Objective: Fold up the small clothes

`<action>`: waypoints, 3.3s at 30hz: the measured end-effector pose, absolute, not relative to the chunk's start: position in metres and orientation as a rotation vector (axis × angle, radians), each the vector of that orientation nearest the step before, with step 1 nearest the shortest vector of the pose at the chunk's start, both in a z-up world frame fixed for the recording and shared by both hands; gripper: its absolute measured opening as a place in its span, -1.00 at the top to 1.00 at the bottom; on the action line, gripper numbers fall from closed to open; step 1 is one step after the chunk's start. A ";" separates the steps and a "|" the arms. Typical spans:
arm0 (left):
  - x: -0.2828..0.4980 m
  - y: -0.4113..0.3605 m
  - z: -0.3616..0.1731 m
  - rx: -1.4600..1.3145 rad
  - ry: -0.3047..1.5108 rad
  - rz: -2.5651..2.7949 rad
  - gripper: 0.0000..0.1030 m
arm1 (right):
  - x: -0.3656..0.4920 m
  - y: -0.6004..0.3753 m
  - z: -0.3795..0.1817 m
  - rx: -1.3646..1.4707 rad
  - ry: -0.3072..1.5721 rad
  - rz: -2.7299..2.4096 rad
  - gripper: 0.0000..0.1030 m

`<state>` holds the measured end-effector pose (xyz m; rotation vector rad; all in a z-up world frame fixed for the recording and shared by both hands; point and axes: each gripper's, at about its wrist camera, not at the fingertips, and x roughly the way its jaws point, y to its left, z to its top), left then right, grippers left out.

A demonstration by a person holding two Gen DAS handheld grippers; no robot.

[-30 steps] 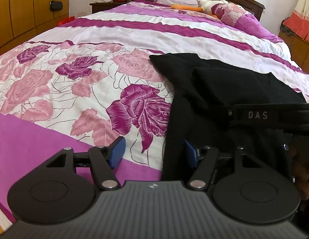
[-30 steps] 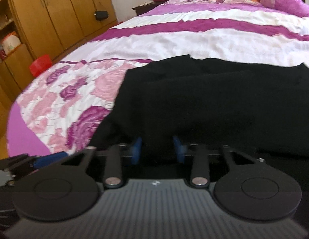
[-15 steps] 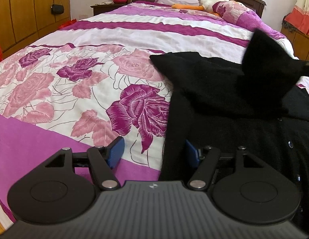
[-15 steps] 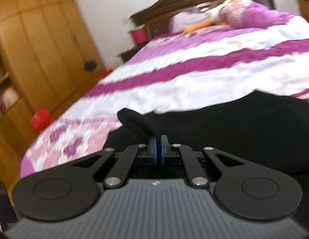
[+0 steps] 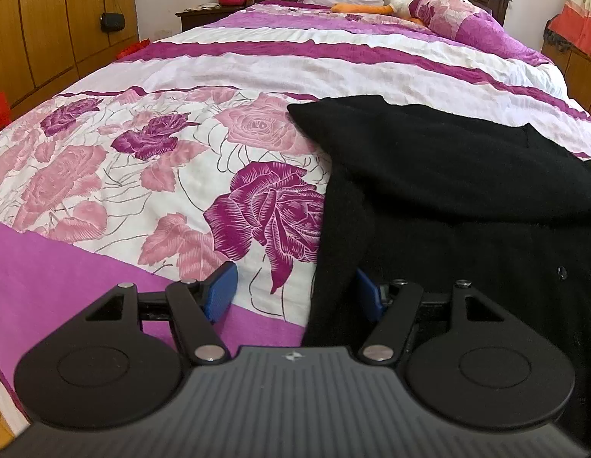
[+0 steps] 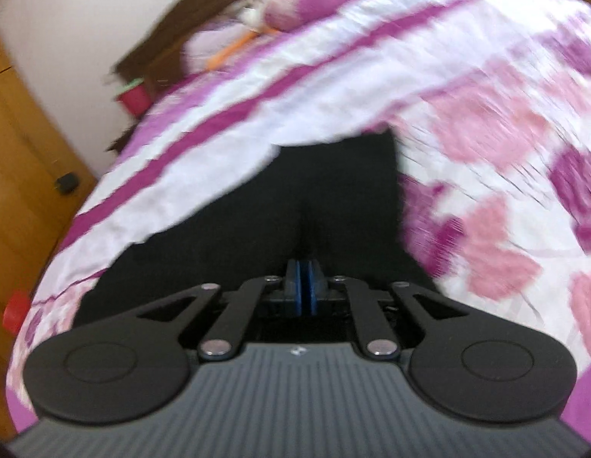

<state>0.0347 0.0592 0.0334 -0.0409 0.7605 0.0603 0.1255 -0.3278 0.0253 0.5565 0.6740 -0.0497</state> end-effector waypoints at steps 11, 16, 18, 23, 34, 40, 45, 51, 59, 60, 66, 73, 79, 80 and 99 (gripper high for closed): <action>0.043 0.053 0.066 -0.048 0.708 0.023 -0.38 | 0.118 -0.355 0.038 0.682 0.658 0.052 0.82; 0.062 0.044 0.078 -0.072 0.684 -0.023 -0.38 | 0.138 -0.342 0.039 0.575 0.685 0.055 0.77; 0.070 0.039 0.082 -0.076 0.676 -0.037 -0.38 | 0.145 -0.339 0.036 0.562 0.699 0.053 0.52; 0.090 0.026 0.085 -0.083 0.663 -0.073 -0.39 | 0.147 -0.338 0.036 0.539 0.661 0.079 -0.16; 0.123 0.006 0.073 -0.115 0.625 -0.124 -0.38 | 0.173 -0.324 0.020 0.443 0.695 0.130 0.32; 0.136 -0.008 0.067 -0.106 0.553 -0.156 -0.38 | 0.156 -0.323 0.055 0.412 0.542 0.174 0.83; 0.161 -0.017 0.039 -0.098 0.614 -0.124 -0.38 | 0.157 -0.328 0.053 0.240 0.542 0.039 0.83; 0.169 -0.020 0.014 -0.041 0.597 -0.106 -0.39 | 0.179 -0.340 -0.001 0.269 0.626 0.020 0.83; 0.144 -0.018 0.029 0.025 0.603 -0.116 -0.39 | 0.160 -0.347 0.010 0.307 0.622 0.033 0.65; 0.132 -0.017 0.034 0.046 0.603 -0.121 -0.39 | 0.153 -0.350 0.013 0.329 0.626 0.030 0.63; 0.073 0.004 0.041 0.076 0.691 -0.063 -0.39 | 0.086 -0.355 0.031 0.373 0.629 0.009 -0.04; 0.006 0.038 0.040 -0.058 0.765 -0.056 -0.39 | 0.012 -0.343 0.033 0.297 0.633 -0.018 -0.08; -0.047 0.047 0.036 -0.120 0.783 -0.076 -0.39 | -0.034 -0.345 0.020 0.334 0.645 -0.047 -0.07; -0.056 0.048 0.035 -0.133 0.788 -0.086 -0.39 | -0.040 -0.347 0.018 0.343 0.653 -0.055 -0.08; -0.097 0.038 0.004 -0.181 0.849 -0.220 -0.39 | -0.086 -0.350 -0.021 0.453 0.730 0.041 -0.07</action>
